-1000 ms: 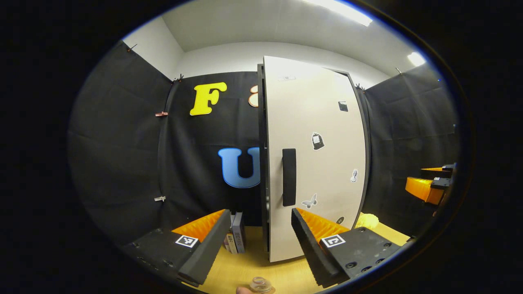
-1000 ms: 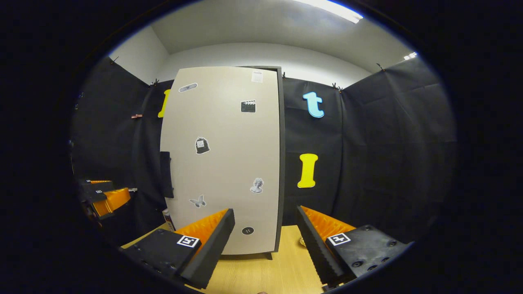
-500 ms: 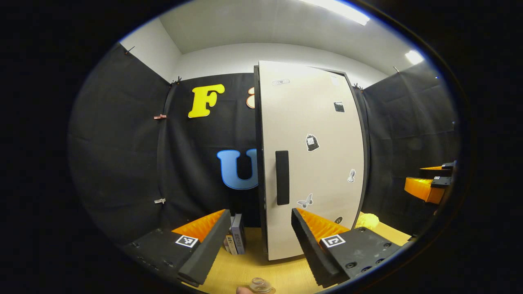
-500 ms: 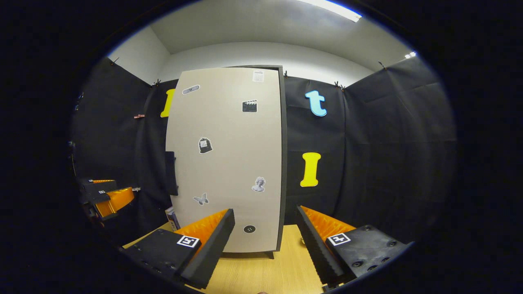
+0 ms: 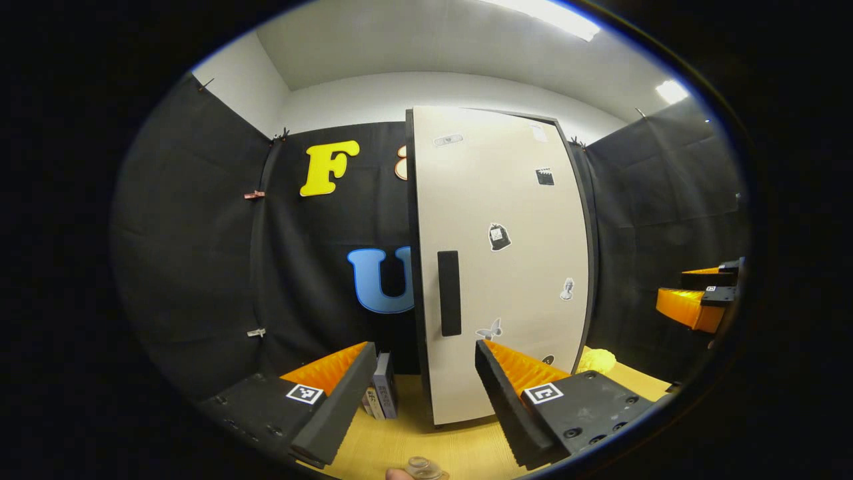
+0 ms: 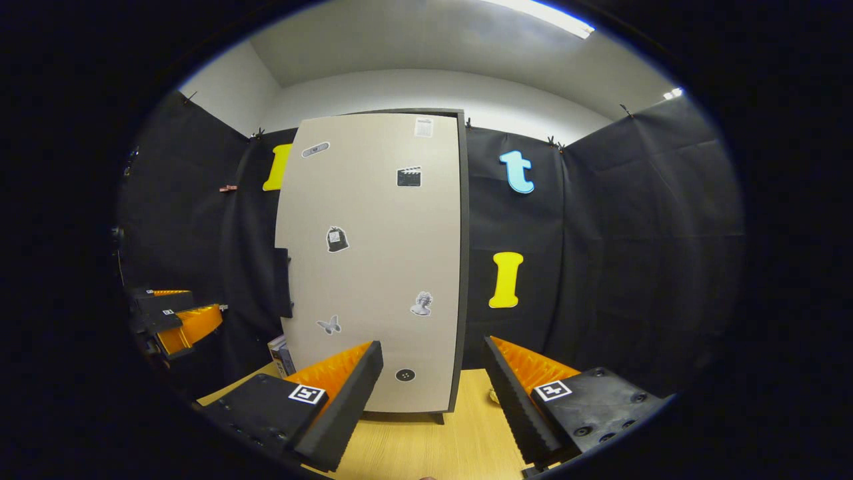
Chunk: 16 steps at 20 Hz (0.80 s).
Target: Open the cabinet door with the right hand, grasp the bottle in the cabinet with the left hand and place it on the coaster, then close the cabinet door with the right hand.
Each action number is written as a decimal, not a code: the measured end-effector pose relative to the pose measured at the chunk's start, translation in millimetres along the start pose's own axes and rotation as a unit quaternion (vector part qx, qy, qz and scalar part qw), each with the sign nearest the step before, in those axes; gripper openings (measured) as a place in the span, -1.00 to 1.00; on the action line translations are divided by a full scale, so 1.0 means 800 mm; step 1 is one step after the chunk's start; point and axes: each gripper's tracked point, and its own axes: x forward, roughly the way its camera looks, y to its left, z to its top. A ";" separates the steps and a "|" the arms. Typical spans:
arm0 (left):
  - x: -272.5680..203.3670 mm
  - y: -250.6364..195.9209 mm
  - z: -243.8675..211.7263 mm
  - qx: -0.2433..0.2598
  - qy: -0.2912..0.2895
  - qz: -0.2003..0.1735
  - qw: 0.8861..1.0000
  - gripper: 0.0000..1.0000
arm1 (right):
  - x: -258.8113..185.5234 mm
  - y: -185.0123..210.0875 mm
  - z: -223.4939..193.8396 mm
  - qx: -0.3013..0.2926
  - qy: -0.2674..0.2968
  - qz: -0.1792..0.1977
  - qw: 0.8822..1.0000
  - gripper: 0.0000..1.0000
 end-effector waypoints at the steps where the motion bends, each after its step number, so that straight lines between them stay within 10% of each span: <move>1: 0.001 -0.001 0.000 0.000 -0.001 -0.001 1.000 0.87 | 0.000 0.000 0.001 0.000 -0.001 0.000 1.000 0.95; 16: 0.007 -0.008 0.006 0.001 -0.007 -0.009 1.000 0.87 | 0.009 -0.002 0.001 0.002 -0.006 -0.003 1.000 0.95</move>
